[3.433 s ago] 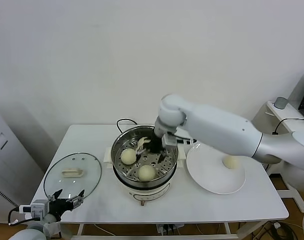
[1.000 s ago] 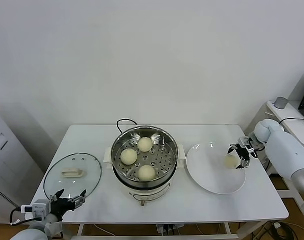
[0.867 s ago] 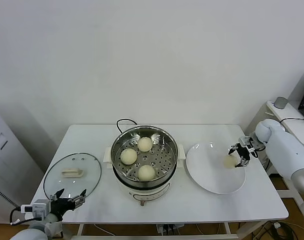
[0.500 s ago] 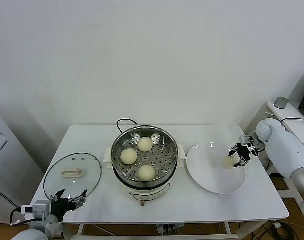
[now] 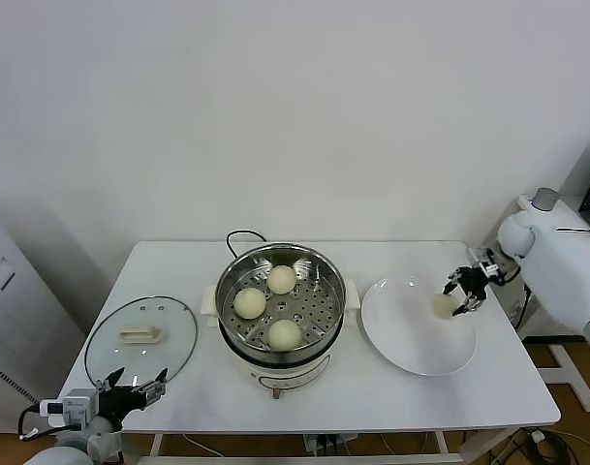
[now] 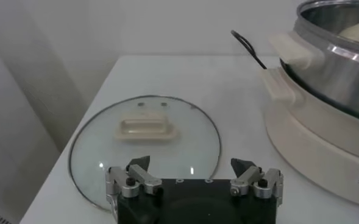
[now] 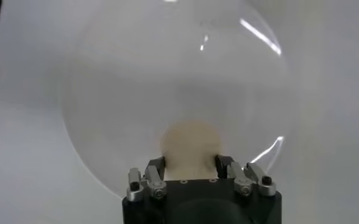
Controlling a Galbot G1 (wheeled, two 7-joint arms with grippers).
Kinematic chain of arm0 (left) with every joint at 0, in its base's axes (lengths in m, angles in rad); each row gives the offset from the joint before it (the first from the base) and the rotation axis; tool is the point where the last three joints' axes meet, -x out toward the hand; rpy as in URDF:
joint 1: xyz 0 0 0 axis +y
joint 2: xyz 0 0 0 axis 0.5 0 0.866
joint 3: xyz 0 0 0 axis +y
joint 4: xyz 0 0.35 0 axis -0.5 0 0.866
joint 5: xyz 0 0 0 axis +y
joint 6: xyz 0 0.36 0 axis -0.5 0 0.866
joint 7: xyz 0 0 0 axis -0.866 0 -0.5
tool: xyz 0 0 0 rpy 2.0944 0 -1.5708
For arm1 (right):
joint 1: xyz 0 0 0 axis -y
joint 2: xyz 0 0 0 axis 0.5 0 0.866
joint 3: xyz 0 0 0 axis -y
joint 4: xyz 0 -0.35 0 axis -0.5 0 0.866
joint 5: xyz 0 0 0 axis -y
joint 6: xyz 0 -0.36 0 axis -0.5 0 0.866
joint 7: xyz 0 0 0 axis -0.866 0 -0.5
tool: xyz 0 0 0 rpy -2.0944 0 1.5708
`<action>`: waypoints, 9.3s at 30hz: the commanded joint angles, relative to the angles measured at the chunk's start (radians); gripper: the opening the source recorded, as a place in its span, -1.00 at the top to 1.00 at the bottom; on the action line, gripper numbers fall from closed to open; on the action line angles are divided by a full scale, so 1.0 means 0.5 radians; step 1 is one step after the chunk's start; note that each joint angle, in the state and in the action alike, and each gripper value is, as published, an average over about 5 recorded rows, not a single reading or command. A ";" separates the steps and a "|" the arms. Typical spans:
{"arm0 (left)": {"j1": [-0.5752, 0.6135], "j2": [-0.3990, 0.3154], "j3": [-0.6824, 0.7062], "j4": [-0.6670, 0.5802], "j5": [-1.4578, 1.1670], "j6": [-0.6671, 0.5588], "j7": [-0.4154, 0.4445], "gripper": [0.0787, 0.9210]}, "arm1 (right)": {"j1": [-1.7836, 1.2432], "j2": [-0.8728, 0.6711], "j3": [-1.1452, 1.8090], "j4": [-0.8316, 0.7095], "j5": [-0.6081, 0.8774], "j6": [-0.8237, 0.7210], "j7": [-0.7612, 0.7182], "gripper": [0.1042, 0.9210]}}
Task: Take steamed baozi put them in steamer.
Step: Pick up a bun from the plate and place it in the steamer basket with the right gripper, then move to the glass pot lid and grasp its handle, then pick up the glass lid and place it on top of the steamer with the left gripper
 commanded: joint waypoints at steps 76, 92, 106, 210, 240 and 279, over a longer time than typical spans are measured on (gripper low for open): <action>0.021 -0.032 -0.016 -0.017 -0.010 0.006 -0.033 -0.77 | 1.120 0.591 -1.792 1.317 1.890 -1.741 1.156 -0.01; 0.016 -0.041 -0.019 -0.004 -0.009 0.000 -0.032 -0.77 | 1.102 0.469 -1.441 1.231 1.990 -1.684 1.047 -0.74; -0.029 -0.031 -0.026 -0.004 -0.014 0.014 -0.030 -0.77 | 0.730 -0.127 -0.749 1.141 2.351 -1.239 1.279 -0.76; -0.740 -0.116 -0.005 1.523 3.839 -1.505 -0.004 -0.77 | -2.624 0.634 2.334 1.558 1.304 -0.316 2.479 -0.76; -0.787 -0.177 0.018 1.589 3.680 -1.591 -0.070 0.30 | -2.568 0.603 2.352 1.561 1.329 -0.346 2.504 -0.76; -0.828 0.192 0.178 0.345 3.173 -0.747 0.672 0.94 | -2.525 0.549 2.341 1.579 1.344 -0.376 2.517 -0.76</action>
